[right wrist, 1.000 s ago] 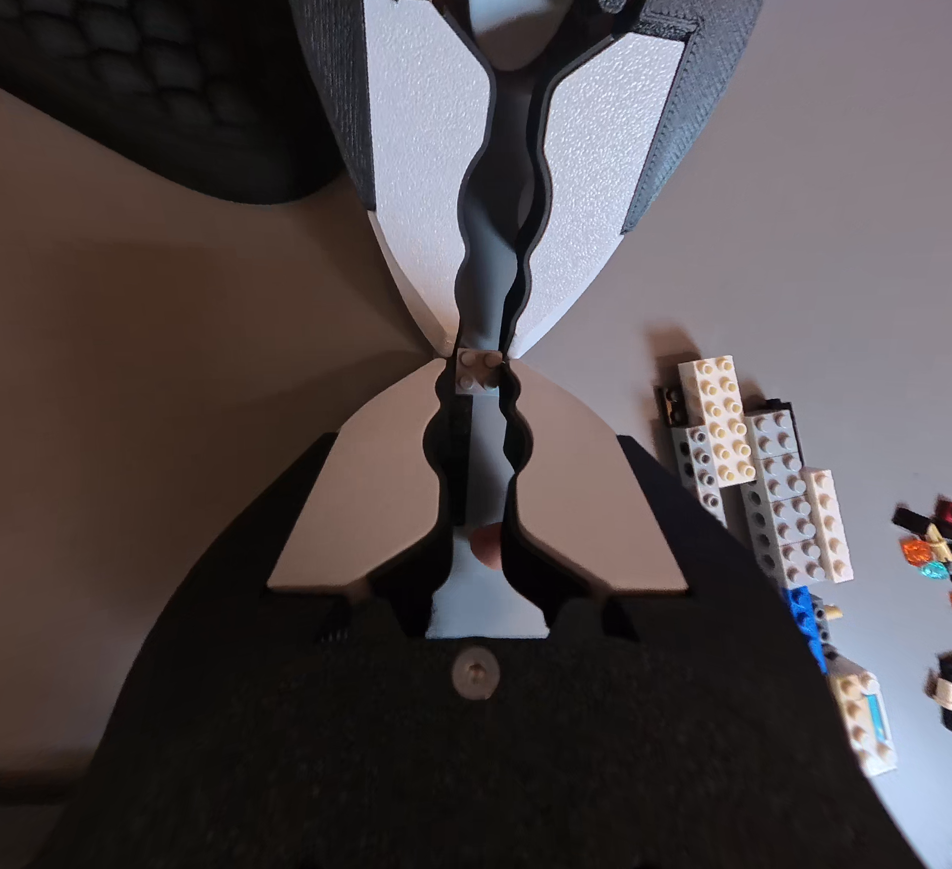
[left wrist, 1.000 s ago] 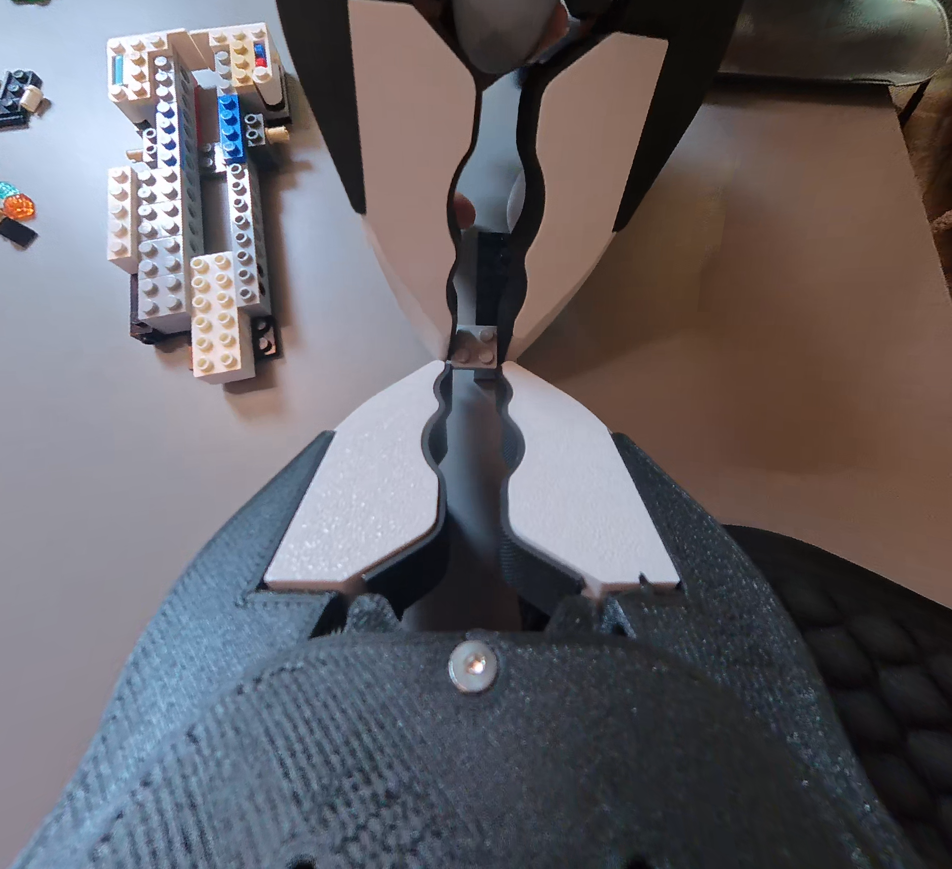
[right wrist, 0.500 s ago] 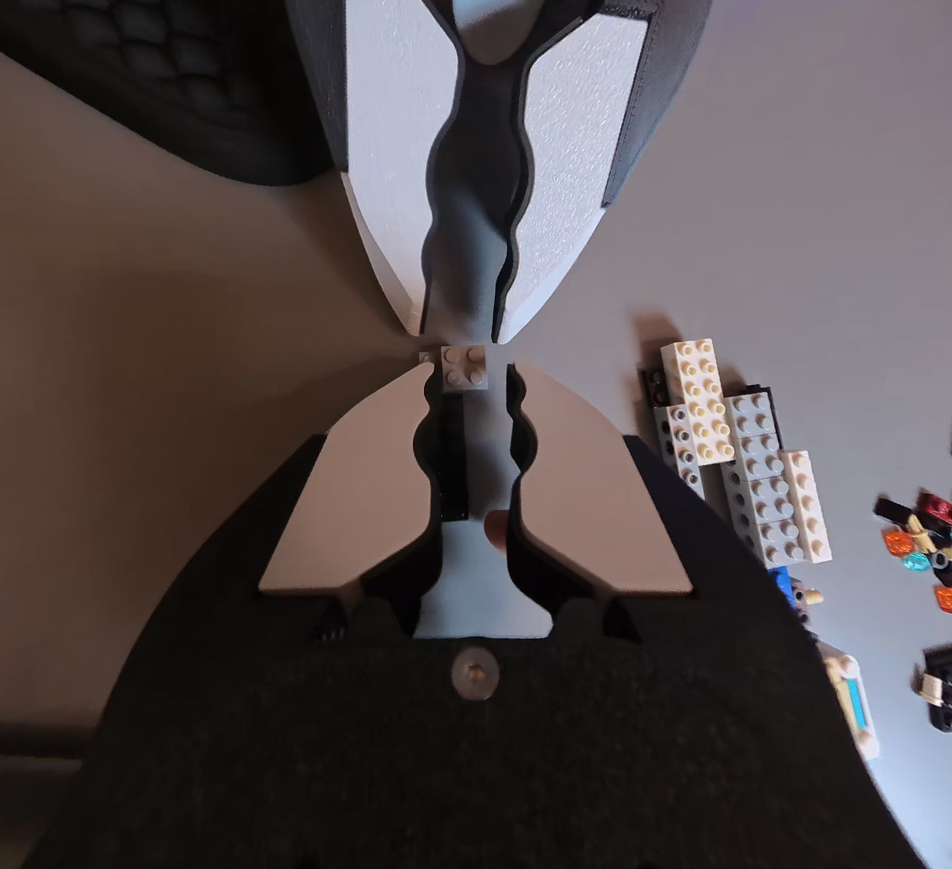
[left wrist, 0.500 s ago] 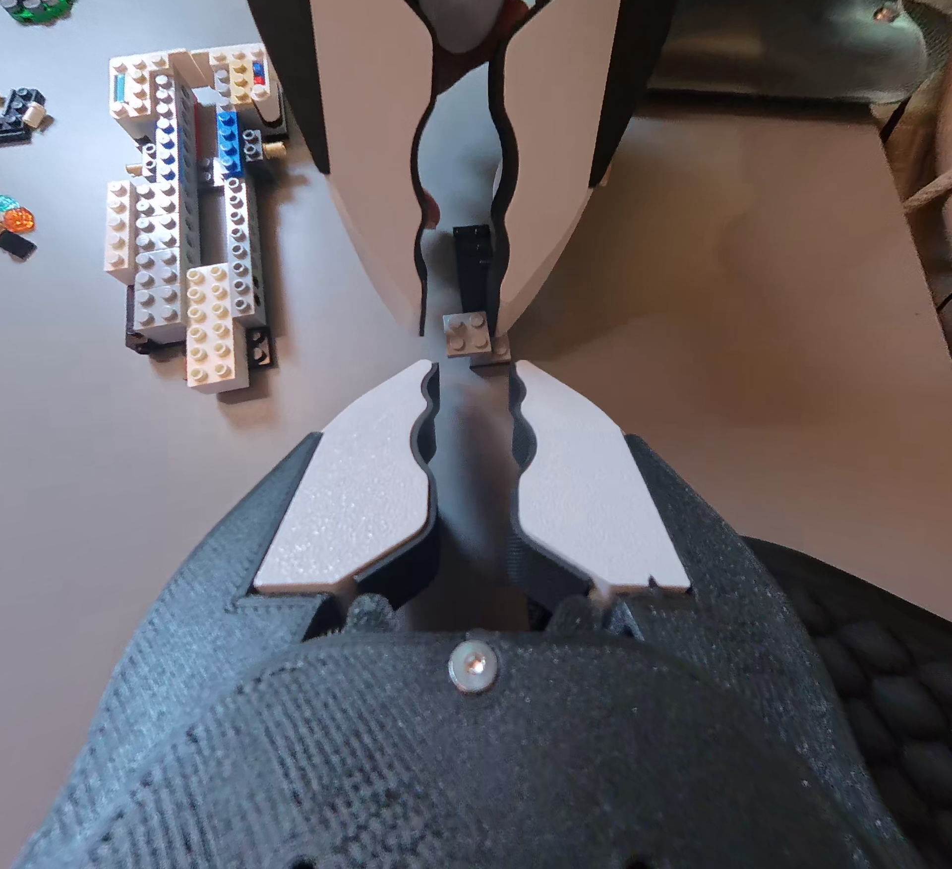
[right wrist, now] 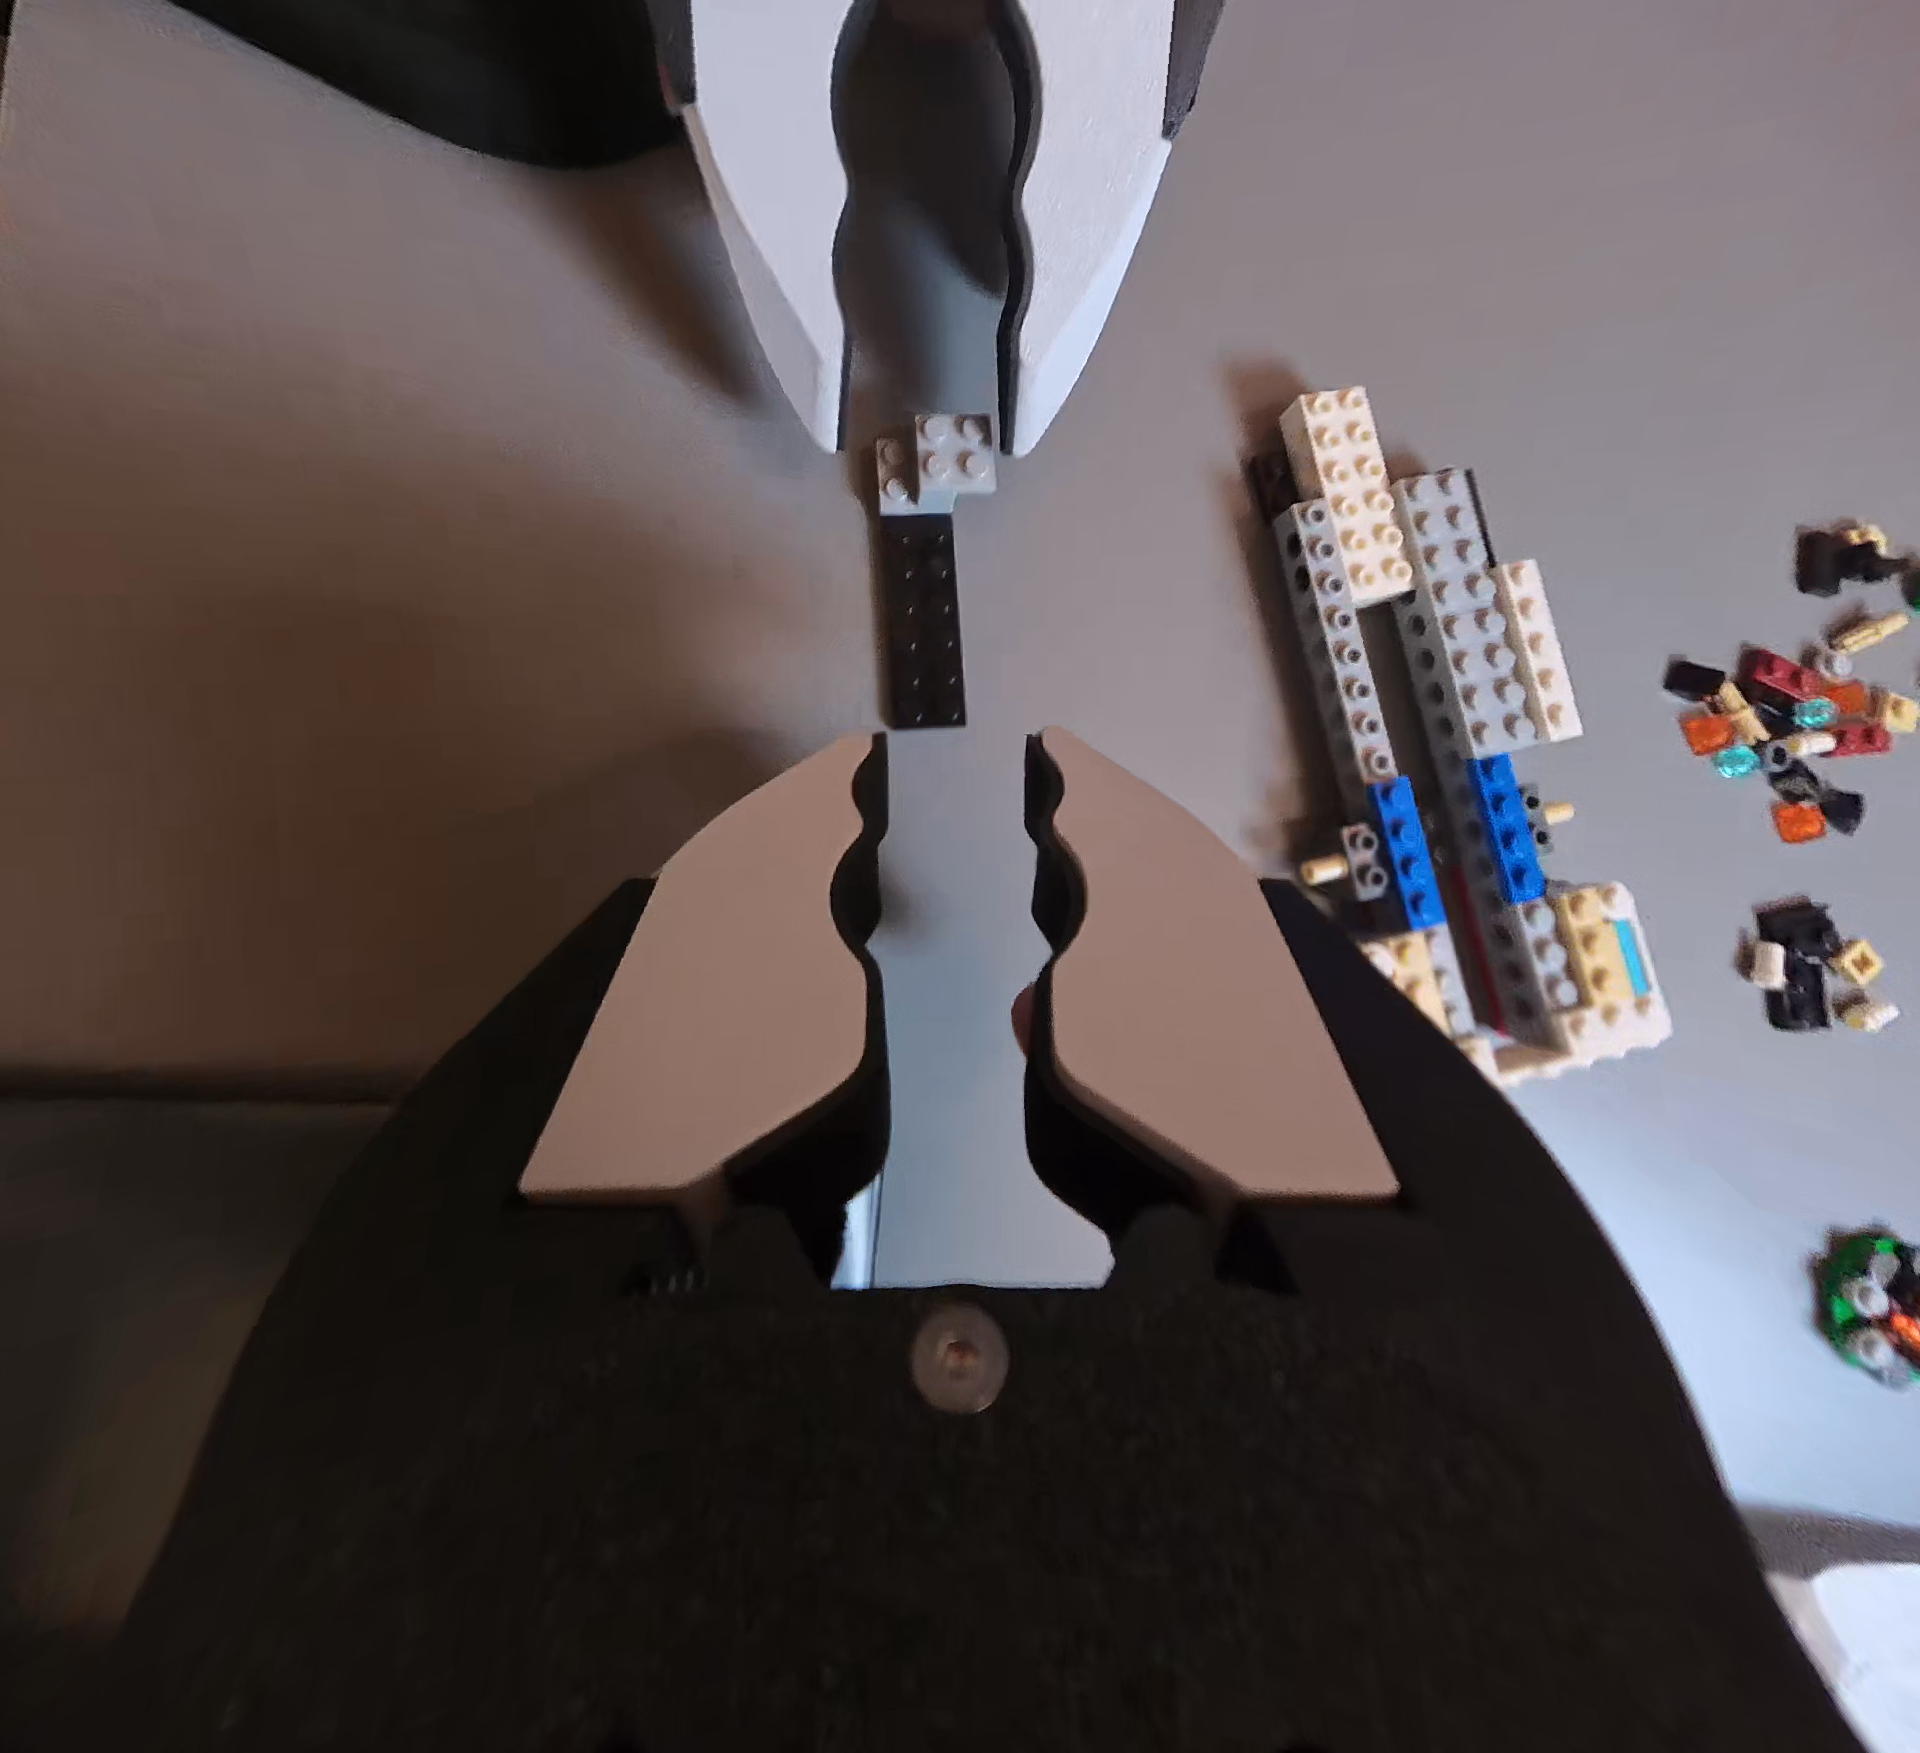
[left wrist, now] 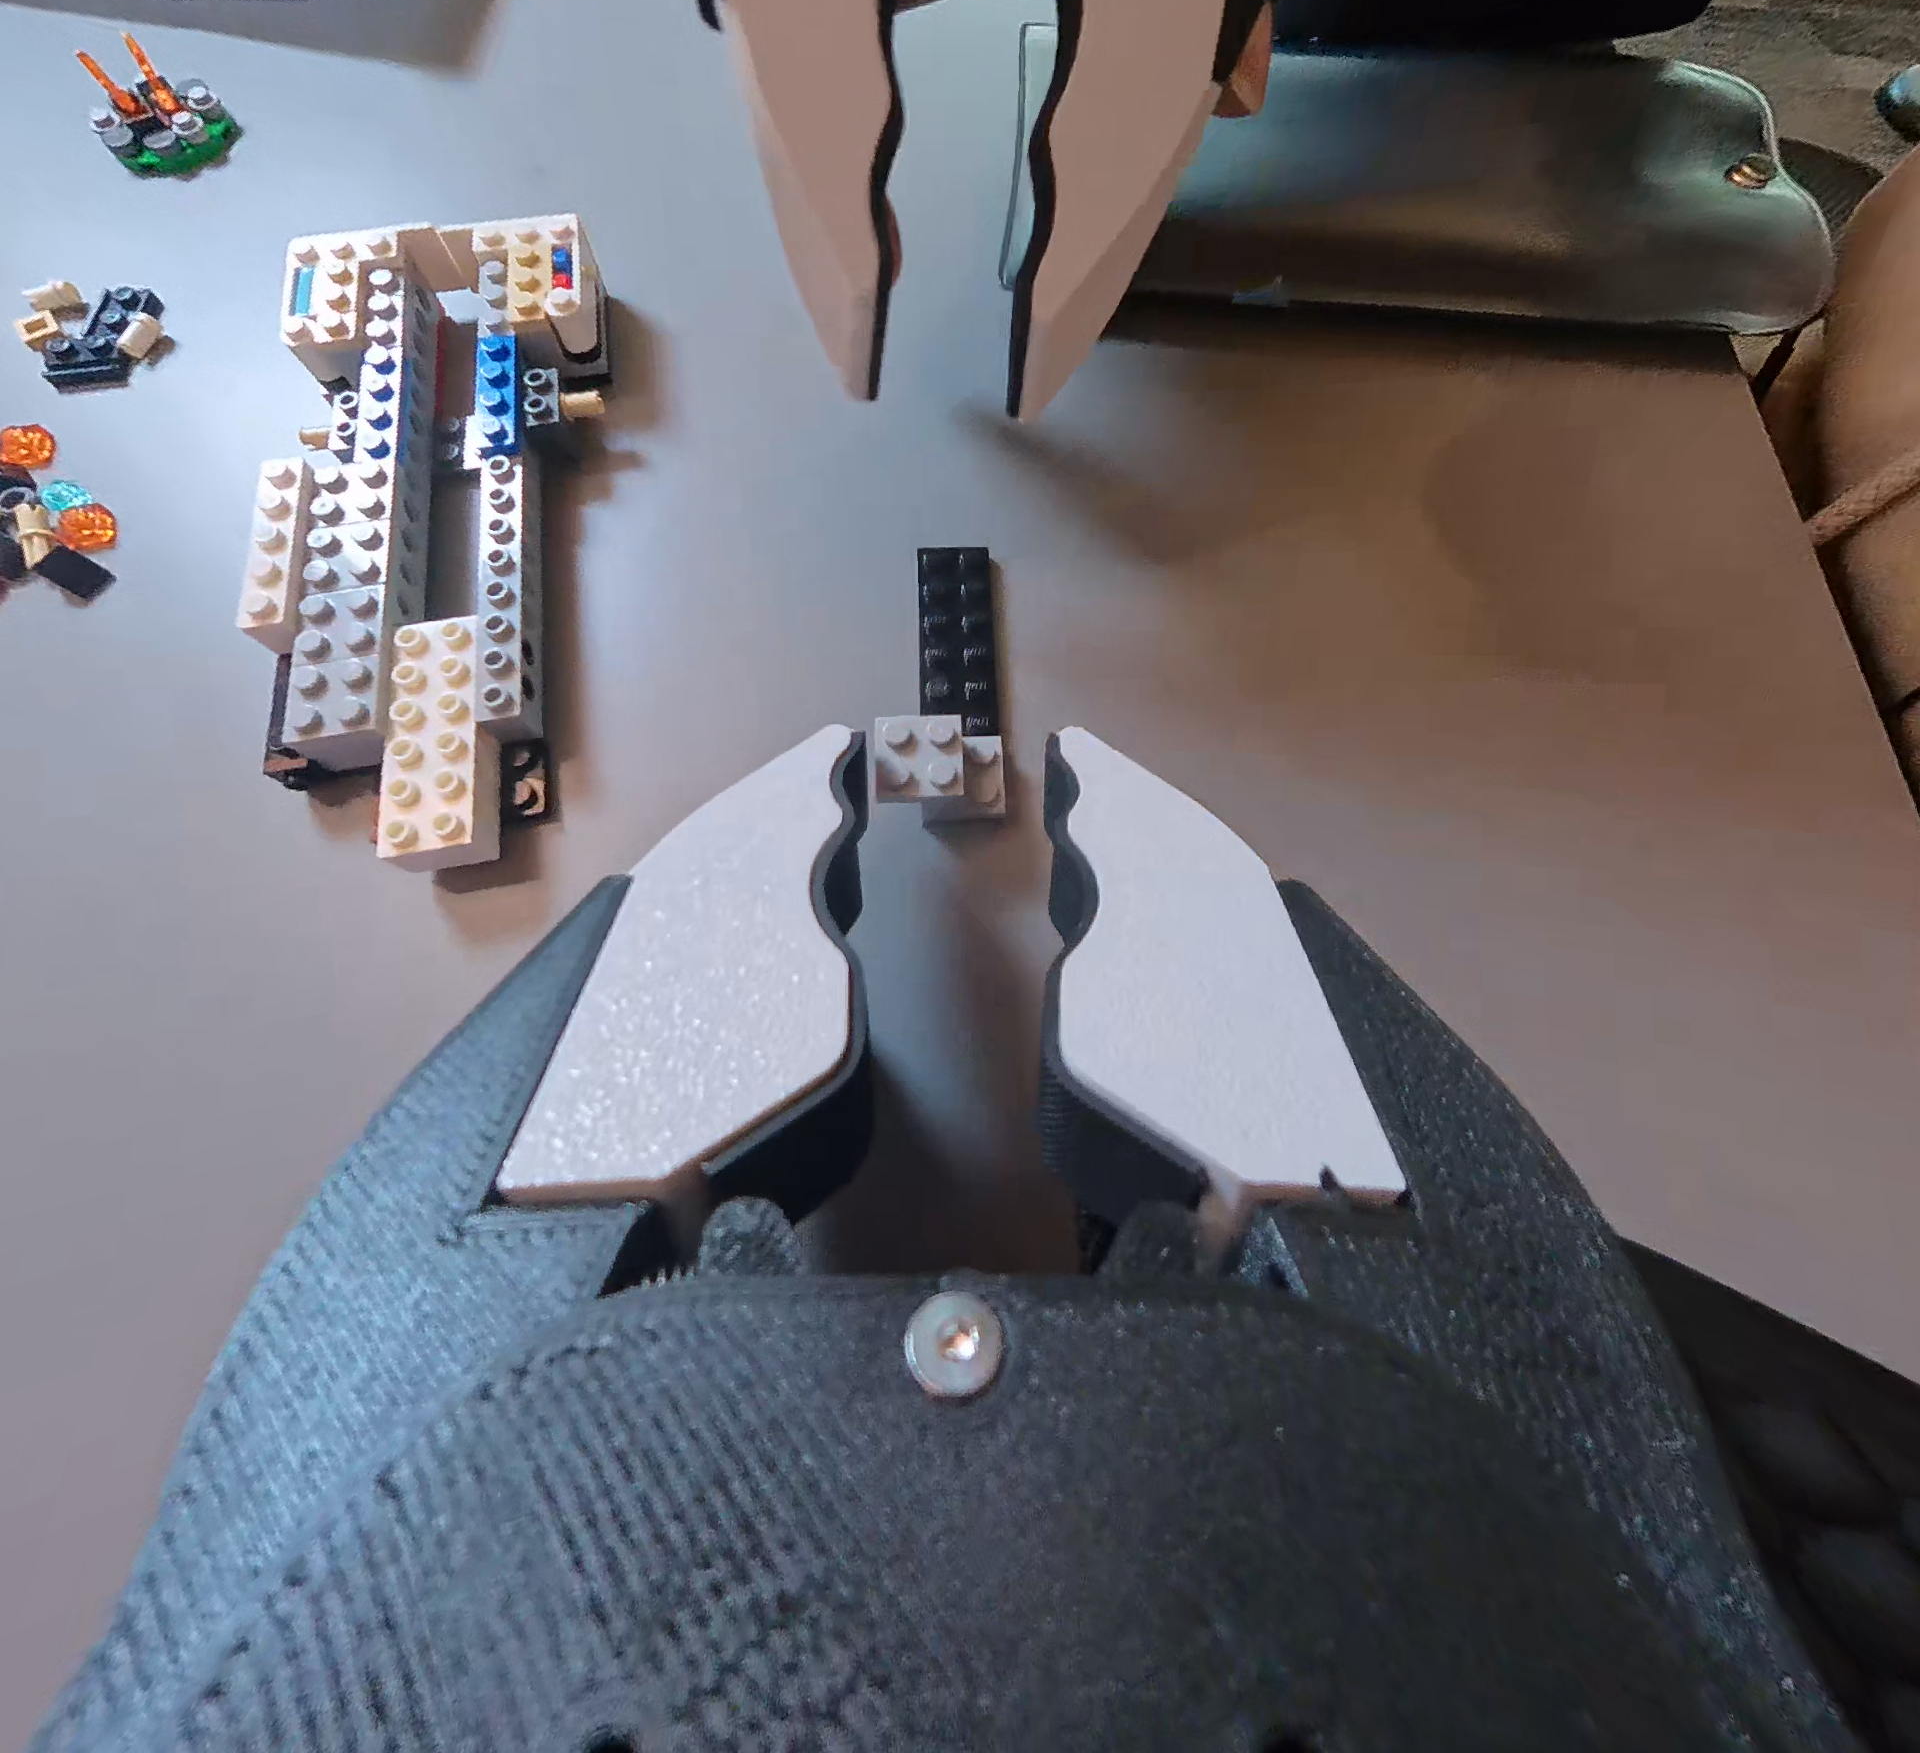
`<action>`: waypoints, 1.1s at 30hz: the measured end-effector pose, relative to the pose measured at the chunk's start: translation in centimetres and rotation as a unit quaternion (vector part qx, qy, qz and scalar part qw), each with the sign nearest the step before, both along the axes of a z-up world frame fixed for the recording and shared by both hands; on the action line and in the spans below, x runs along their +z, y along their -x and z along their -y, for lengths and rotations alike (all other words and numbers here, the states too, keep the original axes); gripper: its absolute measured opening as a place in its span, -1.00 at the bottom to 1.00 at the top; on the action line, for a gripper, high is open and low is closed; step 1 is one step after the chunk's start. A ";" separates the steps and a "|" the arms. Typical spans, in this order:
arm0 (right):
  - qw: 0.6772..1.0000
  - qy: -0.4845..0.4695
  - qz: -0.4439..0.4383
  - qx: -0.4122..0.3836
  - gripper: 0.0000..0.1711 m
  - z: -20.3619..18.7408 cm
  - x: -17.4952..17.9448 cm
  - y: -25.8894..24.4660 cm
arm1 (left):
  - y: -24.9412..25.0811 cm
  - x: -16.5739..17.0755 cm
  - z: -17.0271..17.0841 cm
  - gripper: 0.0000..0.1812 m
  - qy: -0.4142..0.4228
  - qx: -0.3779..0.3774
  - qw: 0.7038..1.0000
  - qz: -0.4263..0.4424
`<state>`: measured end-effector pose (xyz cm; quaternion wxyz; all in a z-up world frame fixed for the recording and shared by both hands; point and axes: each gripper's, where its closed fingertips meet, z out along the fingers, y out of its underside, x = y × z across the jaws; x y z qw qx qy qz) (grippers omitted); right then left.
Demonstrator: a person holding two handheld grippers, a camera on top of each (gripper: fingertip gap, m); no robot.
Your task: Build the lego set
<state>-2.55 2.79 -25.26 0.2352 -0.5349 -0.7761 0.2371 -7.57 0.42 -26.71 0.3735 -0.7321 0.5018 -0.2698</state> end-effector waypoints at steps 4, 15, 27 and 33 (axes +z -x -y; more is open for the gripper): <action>0.996 -0.005 -0.075 -0.038 -0.70 0.6 1.1 -1.0 | -0.5 0.2 0.1 -0.64 -0.002 -0.001 1.000 0.002; 0.982 0.030 -0.168 -0.078 -0.69 -0.4 1.8 -0.8 | -0.5 -0.7 0.0 -0.69 -0.024 0.003 0.999 -0.042; 0.981 0.037 -0.160 -0.102 -0.65 -1.0 1.1 -0.6 | -1.0 0.8 -0.2 -0.70 -0.083 -0.006 0.996 -0.014; 0.971 0.133 -0.173 -0.101 -0.61 0.1 2.1 -0.5 | -1.0 3.6 -1.1 -0.70 -0.175 0.019 0.984 0.009</action>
